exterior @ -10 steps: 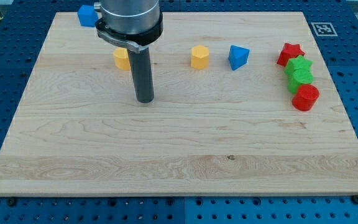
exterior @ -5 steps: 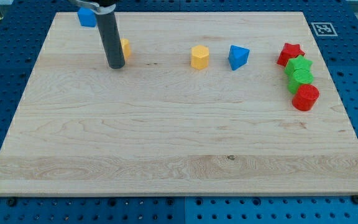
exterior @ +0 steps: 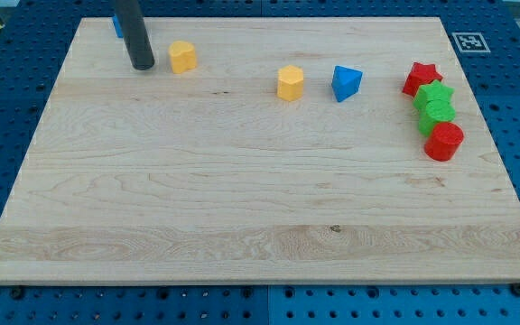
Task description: Push the yellow heart to the top center
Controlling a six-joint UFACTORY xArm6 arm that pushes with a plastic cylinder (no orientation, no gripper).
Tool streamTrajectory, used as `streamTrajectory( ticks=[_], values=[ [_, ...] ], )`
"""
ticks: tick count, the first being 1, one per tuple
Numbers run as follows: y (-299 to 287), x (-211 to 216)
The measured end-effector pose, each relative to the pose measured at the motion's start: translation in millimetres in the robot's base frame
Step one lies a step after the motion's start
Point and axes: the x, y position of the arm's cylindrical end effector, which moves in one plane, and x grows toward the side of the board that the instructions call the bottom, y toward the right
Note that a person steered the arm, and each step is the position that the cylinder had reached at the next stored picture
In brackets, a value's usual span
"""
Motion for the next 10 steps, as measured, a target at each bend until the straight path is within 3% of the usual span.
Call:
streamTrajectory(
  ticks=[2,6,8,10],
  values=[
    [41.8,-19.6],
    [119.8,21.5],
    [172.9,-3.3],
    [120.2,7.8]
  ],
)
